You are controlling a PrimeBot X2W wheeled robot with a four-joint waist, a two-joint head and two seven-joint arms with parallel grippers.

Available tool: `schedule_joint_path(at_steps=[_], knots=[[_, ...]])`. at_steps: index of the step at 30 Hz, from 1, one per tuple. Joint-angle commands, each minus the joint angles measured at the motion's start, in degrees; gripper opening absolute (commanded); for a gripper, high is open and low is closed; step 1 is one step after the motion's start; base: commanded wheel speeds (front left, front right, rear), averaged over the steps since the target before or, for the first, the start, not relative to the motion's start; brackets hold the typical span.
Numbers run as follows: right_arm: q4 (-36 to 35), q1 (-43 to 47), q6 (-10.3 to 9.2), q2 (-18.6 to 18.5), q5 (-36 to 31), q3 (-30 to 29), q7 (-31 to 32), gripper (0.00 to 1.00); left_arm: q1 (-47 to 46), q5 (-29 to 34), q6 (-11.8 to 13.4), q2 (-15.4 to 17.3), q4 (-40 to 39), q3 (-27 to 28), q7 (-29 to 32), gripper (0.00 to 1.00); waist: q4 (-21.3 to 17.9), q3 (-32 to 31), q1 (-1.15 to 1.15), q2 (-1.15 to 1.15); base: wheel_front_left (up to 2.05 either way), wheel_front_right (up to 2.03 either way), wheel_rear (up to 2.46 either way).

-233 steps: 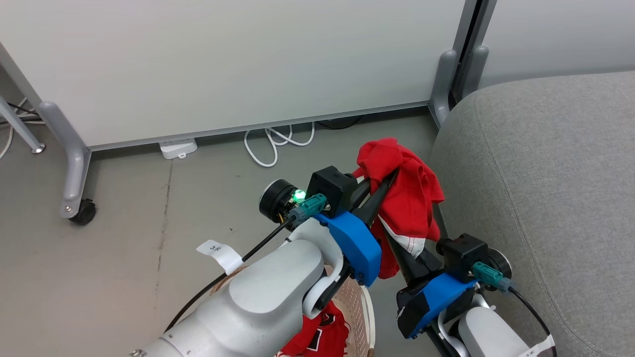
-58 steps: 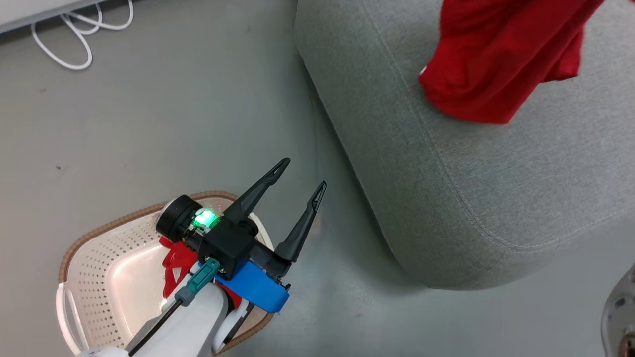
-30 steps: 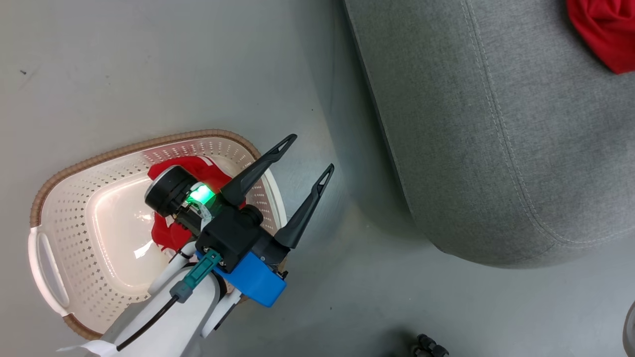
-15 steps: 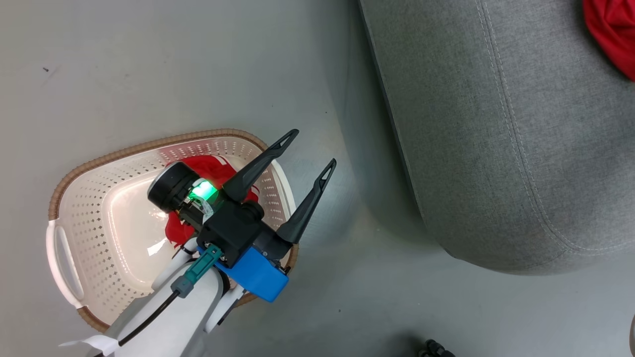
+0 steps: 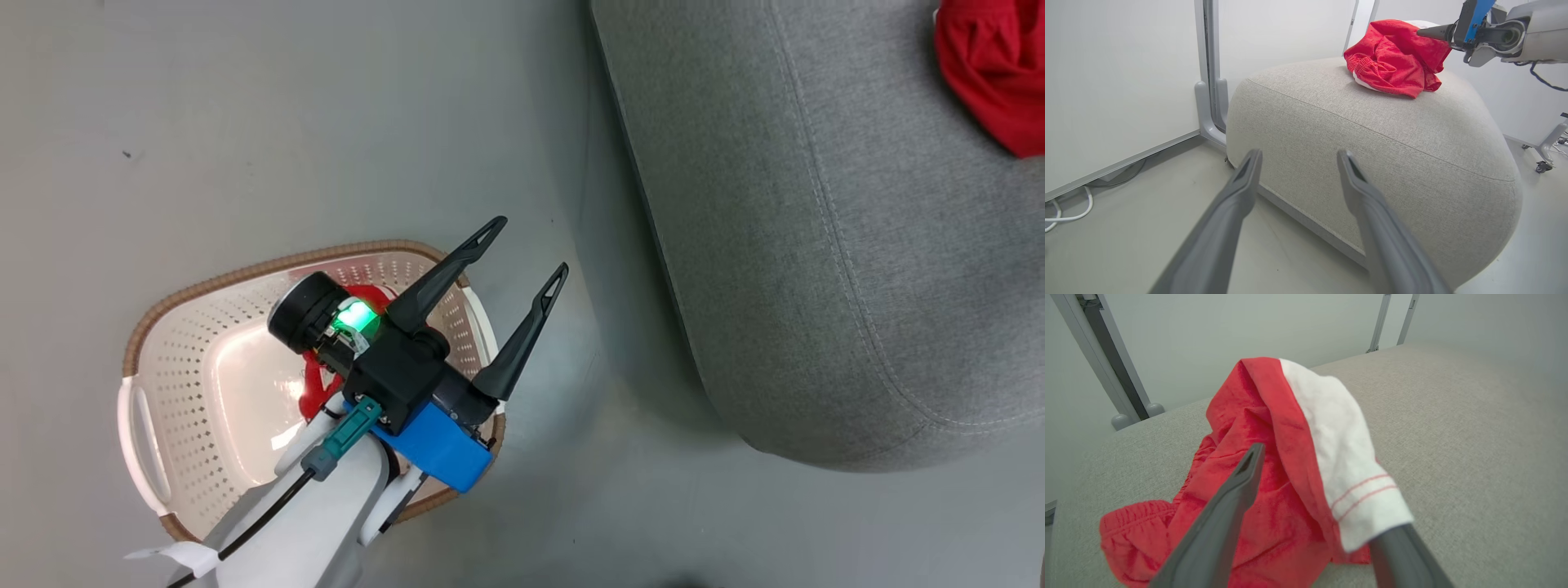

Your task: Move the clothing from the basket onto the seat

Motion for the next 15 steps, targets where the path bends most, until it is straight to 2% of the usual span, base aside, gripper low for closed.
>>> schedule_joint_path(at_steps=[1, 5, 15], knots=[[0.07, 1.17, 0.03, -0.36, -0.27, 0.16, -0.24, 1.00, -0.49, -0.39, -0.15, -0.15, 0.36, -0.03, -0.41, 1.00, 0.23, -1.45, 0.00, 0.00, 0.00, 0.00, 0.00], [0.31, 3.51, 0.03, -0.58, -0.66, 0.79, -0.22, 1.00, 0.30, -0.99, -0.25, -1.23, 1.58, 0.39, -0.76, 1.00, 0.53, -4.29, 0.00, 0.00, 0.00, 0.00, 0.00], [-0.52, 10.92, 0.03, 2.01, 1.54, 4.92, -3.14, 1.00, 4.71, -2.35, -0.25, -3.60, 2.65, 3.67, -0.98, 1.00, 0.56, -12.25, 0.00, 0.00, 0.00, 0.00, 0.00]])
